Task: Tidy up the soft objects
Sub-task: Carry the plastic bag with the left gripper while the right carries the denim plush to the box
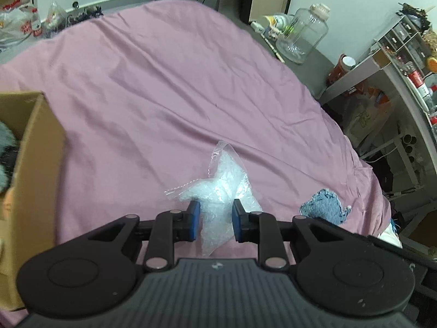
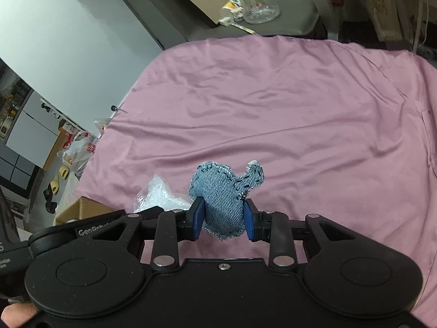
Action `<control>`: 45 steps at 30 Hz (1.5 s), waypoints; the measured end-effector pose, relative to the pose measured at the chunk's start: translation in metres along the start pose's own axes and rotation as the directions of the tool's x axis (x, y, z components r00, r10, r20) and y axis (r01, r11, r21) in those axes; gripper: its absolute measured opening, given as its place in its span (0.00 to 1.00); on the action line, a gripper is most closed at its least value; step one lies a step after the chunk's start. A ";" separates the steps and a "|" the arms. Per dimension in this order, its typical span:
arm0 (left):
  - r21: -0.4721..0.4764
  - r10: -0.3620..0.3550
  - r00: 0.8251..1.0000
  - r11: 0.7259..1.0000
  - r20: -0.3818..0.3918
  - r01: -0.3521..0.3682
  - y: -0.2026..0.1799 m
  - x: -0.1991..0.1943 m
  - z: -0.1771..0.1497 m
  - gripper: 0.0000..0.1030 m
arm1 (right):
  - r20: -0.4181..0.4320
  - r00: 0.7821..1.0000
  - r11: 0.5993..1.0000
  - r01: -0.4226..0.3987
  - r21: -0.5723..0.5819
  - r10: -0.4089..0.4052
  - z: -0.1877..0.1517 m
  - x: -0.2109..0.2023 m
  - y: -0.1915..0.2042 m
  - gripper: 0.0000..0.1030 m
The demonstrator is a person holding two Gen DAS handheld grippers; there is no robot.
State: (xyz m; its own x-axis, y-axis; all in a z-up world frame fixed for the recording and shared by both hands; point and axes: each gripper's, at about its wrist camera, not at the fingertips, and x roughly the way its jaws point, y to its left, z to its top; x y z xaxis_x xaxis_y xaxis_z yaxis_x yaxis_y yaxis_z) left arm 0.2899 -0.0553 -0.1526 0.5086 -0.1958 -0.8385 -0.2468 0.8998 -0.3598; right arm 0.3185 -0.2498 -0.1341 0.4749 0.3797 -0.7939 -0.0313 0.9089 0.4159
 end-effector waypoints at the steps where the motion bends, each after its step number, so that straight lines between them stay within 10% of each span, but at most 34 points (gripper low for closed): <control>1: 0.003 0.001 1.000 1.000 0.006 -0.001 0.002 -0.005 0.000 0.22 | 0.005 1.000 1.000 -0.003 -0.003 0.003 -0.002 -0.003 0.004 0.29; 45: -0.125 0.022 0.998 0.992 0.056 -0.015 0.202 -0.125 0.004 0.23 | 0.010 0.997 0.971 -0.078 -0.227 0.083 -0.086 -0.010 0.224 0.29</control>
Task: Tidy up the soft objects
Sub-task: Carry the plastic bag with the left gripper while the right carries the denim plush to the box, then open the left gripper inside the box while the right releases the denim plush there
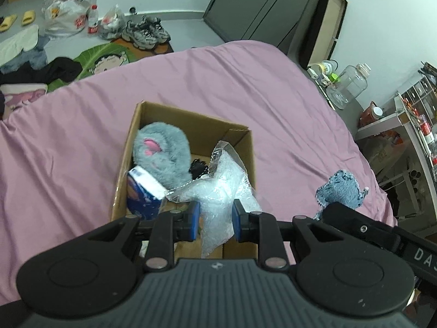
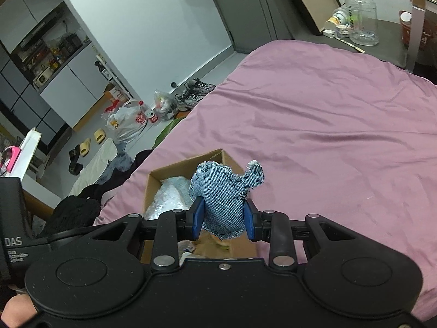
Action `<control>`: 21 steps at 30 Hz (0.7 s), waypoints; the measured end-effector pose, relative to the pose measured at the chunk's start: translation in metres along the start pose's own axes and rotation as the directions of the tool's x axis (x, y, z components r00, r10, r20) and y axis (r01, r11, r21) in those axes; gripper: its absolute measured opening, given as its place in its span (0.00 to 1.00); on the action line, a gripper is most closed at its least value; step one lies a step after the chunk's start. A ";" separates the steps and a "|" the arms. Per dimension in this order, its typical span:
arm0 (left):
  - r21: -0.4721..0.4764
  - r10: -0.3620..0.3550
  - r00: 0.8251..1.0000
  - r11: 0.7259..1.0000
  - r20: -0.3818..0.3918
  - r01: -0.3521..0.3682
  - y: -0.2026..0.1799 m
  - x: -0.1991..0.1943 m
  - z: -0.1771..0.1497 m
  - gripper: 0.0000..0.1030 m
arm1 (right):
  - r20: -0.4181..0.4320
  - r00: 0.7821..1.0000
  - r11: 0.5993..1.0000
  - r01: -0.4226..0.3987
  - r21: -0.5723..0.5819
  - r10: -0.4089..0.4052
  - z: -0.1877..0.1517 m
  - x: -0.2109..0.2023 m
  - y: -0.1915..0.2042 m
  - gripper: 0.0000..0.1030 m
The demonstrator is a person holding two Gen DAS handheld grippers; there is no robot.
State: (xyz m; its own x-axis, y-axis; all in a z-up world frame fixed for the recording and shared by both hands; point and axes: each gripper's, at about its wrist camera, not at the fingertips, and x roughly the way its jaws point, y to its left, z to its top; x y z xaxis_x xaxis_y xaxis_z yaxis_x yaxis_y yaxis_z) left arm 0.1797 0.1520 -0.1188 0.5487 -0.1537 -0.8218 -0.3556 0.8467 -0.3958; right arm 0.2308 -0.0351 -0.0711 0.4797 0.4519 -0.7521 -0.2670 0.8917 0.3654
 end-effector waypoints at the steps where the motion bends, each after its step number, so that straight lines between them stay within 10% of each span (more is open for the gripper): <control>1: -0.013 -0.010 1.000 1.000 -0.008 0.010 0.004 0.001 0.001 0.23 | -0.002 1.000 1.000 0.001 -0.004 -0.001 0.000 0.001 0.003 0.29; 21: -0.031 0.052 0.998 0.998 0.039 -0.051 0.033 -0.030 0.011 0.49 | -0.083 0.996 0.998 -0.047 -0.039 0.044 -0.020 0.024 0.037 0.36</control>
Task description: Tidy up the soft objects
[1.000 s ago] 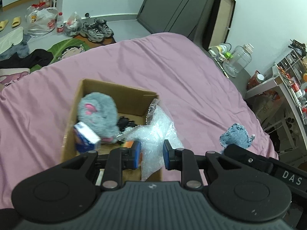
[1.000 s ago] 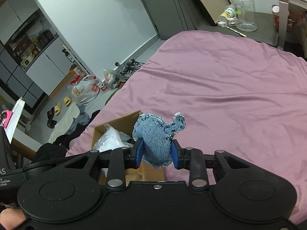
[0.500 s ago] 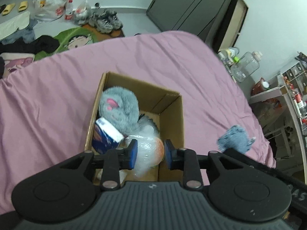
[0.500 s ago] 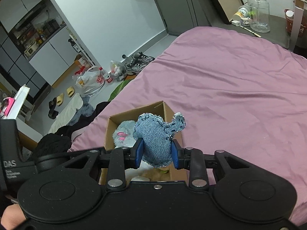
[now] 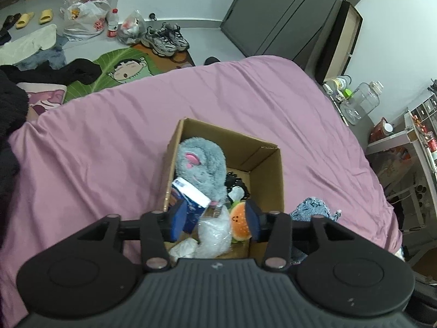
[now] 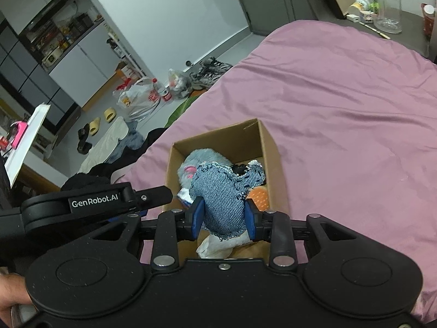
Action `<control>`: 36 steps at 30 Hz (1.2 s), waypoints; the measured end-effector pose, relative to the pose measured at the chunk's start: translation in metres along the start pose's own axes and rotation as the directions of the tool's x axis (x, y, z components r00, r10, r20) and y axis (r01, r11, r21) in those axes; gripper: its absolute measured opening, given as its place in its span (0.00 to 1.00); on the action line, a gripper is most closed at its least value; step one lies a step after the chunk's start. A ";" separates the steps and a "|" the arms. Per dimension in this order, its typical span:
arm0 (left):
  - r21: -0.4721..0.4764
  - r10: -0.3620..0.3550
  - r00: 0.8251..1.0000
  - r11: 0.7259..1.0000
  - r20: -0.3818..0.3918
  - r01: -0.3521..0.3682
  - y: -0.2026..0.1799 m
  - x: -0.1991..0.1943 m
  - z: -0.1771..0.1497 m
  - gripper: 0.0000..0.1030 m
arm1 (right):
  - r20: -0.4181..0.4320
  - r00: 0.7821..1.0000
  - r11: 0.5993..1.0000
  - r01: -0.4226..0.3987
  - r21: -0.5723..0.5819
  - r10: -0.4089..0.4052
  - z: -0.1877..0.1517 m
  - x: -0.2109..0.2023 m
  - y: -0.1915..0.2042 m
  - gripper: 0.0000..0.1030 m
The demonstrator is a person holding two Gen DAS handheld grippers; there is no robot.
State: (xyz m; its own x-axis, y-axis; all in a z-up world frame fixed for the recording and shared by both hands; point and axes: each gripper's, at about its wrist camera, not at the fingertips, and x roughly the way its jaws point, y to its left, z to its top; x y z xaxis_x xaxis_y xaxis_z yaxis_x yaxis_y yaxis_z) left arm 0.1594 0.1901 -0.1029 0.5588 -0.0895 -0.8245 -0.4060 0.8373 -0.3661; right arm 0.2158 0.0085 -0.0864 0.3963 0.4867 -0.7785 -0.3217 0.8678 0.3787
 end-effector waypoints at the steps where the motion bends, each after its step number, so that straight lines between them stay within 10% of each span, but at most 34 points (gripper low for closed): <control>1: 0.003 0.004 1.000 1.000 0.003 -0.004 0.000 -0.001 0.000 0.50 | -0.004 1.000 1.000 0.002 -0.005 -0.002 0.000 -0.001 0.001 0.38; 3: 0.010 0.013 1.000 1.000 0.008 -0.013 0.000 -0.005 -0.001 0.58 | -0.010 1.000 1.000 0.013 0.002 -0.013 -0.001 -0.004 -0.001 0.59; 14: 0.082 0.074 0.997 0.994 0.034 -0.077 -0.019 -0.021 -0.013 0.84 | 0.032 0.999 0.998 0.022 0.054 -0.023 -0.007 -0.035 -0.029 0.77; 36: 0.241 0.089 0.991 0.964 0.099 -0.111 -0.081 -0.062 -0.059 0.91 | 0.154 0.985 0.996 0.071 0.059 -0.079 -0.028 -0.111 -0.083 1.00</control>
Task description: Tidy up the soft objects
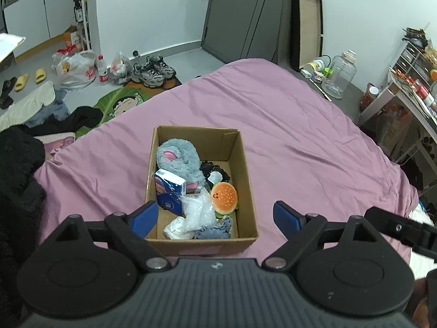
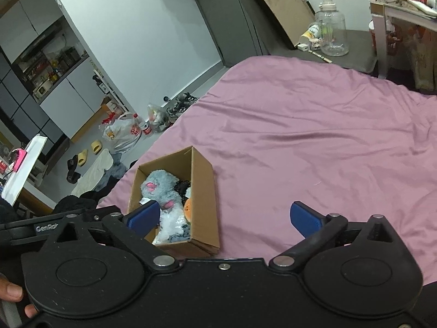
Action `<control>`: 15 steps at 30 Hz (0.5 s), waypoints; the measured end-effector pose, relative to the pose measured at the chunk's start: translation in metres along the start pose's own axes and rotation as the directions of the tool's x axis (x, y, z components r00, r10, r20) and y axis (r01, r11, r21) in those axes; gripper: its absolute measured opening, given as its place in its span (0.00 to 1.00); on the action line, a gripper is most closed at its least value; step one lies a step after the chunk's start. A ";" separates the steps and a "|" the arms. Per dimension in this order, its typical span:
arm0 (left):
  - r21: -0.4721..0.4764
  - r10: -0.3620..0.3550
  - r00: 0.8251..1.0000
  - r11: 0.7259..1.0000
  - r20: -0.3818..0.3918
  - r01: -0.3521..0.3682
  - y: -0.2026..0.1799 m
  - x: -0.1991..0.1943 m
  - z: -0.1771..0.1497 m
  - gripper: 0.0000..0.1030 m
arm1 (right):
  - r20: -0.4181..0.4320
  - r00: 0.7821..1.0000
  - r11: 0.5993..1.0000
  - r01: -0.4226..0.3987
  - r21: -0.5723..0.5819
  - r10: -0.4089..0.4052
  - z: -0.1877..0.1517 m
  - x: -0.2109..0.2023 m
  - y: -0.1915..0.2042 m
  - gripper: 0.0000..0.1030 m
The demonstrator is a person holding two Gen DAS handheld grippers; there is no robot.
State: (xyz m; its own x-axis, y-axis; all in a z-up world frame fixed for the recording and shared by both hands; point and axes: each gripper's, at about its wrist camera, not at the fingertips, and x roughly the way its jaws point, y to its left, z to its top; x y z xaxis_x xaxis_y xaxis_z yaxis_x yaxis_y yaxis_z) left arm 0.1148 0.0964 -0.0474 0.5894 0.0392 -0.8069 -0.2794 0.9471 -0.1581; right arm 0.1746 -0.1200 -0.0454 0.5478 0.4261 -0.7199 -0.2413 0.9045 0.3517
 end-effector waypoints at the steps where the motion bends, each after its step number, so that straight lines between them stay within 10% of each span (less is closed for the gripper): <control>1: 0.006 -0.001 1.000 1.000 0.003 0.001 -0.002 -0.002 -0.001 0.92 | 0.003 1.000 1.000 0.005 -0.002 -0.005 0.000 -0.003 -0.002 1.00; 15: 0.066 -0.007 0.998 0.998 0.056 0.003 -0.020 -0.042 -0.029 0.99 | 0.066 0.996 0.997 0.063 -0.042 -0.060 -0.013 -0.051 -0.012 1.00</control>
State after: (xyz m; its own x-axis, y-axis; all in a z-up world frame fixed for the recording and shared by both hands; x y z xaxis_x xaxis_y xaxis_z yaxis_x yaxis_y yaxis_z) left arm 0.0740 0.0668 -0.0268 0.6329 0.0502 -0.7726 -0.2265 0.9662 -0.1228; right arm 0.1394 -0.1520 -0.0203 0.6133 0.3687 -0.6985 -0.2398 0.9295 0.2802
